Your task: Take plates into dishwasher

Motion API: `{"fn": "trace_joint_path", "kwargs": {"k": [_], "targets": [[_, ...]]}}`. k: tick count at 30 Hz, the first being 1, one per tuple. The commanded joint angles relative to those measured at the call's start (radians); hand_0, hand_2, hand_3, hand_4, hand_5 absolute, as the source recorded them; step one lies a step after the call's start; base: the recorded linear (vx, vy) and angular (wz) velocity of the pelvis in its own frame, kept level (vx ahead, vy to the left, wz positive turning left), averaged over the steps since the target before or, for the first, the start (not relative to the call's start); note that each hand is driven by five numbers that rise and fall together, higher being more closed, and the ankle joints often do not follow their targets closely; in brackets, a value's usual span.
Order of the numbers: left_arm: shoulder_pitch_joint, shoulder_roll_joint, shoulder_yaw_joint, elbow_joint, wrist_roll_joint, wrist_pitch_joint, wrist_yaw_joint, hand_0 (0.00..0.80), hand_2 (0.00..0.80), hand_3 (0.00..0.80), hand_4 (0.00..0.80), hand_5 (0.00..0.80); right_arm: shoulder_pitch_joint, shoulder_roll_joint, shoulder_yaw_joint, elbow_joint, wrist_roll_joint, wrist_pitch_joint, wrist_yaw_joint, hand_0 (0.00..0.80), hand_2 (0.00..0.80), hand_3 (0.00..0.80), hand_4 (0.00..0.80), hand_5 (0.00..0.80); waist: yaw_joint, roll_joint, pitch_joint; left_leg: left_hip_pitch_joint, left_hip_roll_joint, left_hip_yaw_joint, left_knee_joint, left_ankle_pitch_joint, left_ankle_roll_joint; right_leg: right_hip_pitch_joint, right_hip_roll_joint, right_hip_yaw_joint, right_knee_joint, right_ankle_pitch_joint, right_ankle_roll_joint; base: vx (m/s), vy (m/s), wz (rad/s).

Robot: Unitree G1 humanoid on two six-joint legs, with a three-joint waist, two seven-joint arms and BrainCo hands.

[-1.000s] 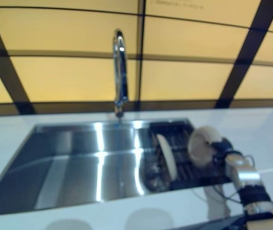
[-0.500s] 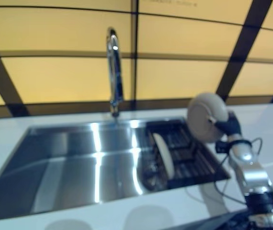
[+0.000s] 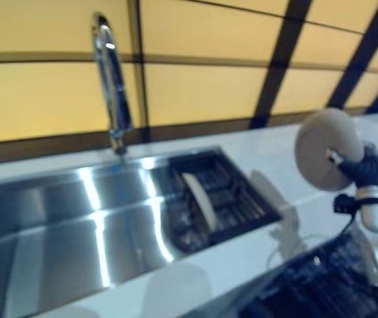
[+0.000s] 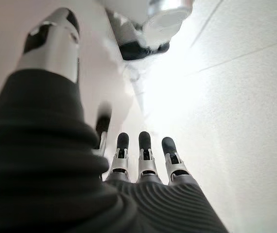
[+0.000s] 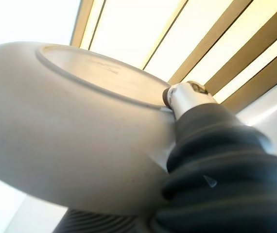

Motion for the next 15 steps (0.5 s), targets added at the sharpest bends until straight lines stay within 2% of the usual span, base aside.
{"fn": "trace_joint_path", "kwargs": {"k": [1,3,6,8,9,12,15], "targets": [[-0.153,0.060,0.005,-0.047,-0.003,-0.100,0.002,0.000,0.000,0.000,0.000,0.000,-0.048,-0.103,-0.059,-0.054,0.045,-0.078,-0.017,0.800,0.800,0.800,0.800,0.800,0.010,0.039,-0.035,-0.012,-0.025,-0.046,0.027,-0.062,0.034,0.000,-0.137,-0.056,0.217,-0.075,-0.032,-0.210,-0.104,-0.85],[-0.166,0.061,-0.011,-0.058,-0.014,-0.098,0.001,0.000,0.000,0.000,0.000,0.000,-0.033,-0.094,-0.061,-0.047,0.050,-0.090,-0.017,0.800,0.800,0.800,0.800,0.800,0.021,0.045,-0.048,-0.043,-0.007,-0.025,0.038,-0.056,0.039,0.043,-0.153,-0.051,0.236,-0.102,-0.044,-0.235,-0.158,-0.39],[-0.176,0.060,-0.030,-0.069,-0.024,-0.093,0.009,0.000,0.000,0.000,0.000,0.000,-0.036,-0.087,-0.047,-0.039,0.056,-0.087,-0.020,0.800,0.800,0.800,0.800,0.800,0.037,0.036,-0.068,-0.074,0.007,0.001,0.050,-0.051,0.036,0.100,-0.174,-0.050,0.233,-0.106,-0.036,-0.189,-0.202,-0.35],[-0.184,0.062,-0.038,-0.071,-0.022,-0.093,0.013,0.000,0.000,0.000,0.000,0.000,-0.036,-0.076,-0.032,-0.035,0.052,-0.085,-0.029,0.800,0.800,0.800,0.800,0.800,0.045,0.028,-0.076,-0.090,0.013,0.009,0.058,-0.047,0.034,0.131,-0.171,-0.044,0.219,-0.121,-0.030,-0.127,-0.264,-0.51],[-0.187,0.063,-0.036,-0.078,-0.021,-0.089,0.018,0.000,0.000,0.000,0.000,0.000,-0.035,-0.073,-0.030,-0.035,0.058,-0.086,-0.022,0.800,0.800,0.800,0.800,0.800,0.049,0.024,-0.080,-0.095,0.018,0.022,0.061,-0.042,0.030,0.148,-0.169,-0.056,0.201,-0.134,-0.028,-0.120,-0.300,-0.85],[-0.194,0.064,-0.032,-0.078,-0.012,-0.088,0.024,0.000,0.000,0.000,0.000,0.000,-0.040,-0.061,-0.015,-0.037,0.064,-0.085,-0.015,0.800,0.800,0.800,0.800,0.800,0.063,0.018,-0.082,-0.102,0.039,0.046,0.071,-0.033,0.014,0.187,-0.140,-0.103,0.138,-0.190,-0.027,-0.097,-0.291,-0.95],[-0.202,0.055,-0.030,-0.081,0.006,-0.085,0.021,0.000,0.000,0.000,0.000,0.000,-0.045,-0.055,-0.007,-0.043,0.069,-0.073,-0.014,0.800,0.800,0.800,0.800,0.800,0.066,0.027,-0.082,-0.100,0.073,0.050,0.064,-0.006,-0.018,0.209,-0.096,-0.120,0.084,-0.248,-0.035,-0.060,-0.271,-0.22]]}}
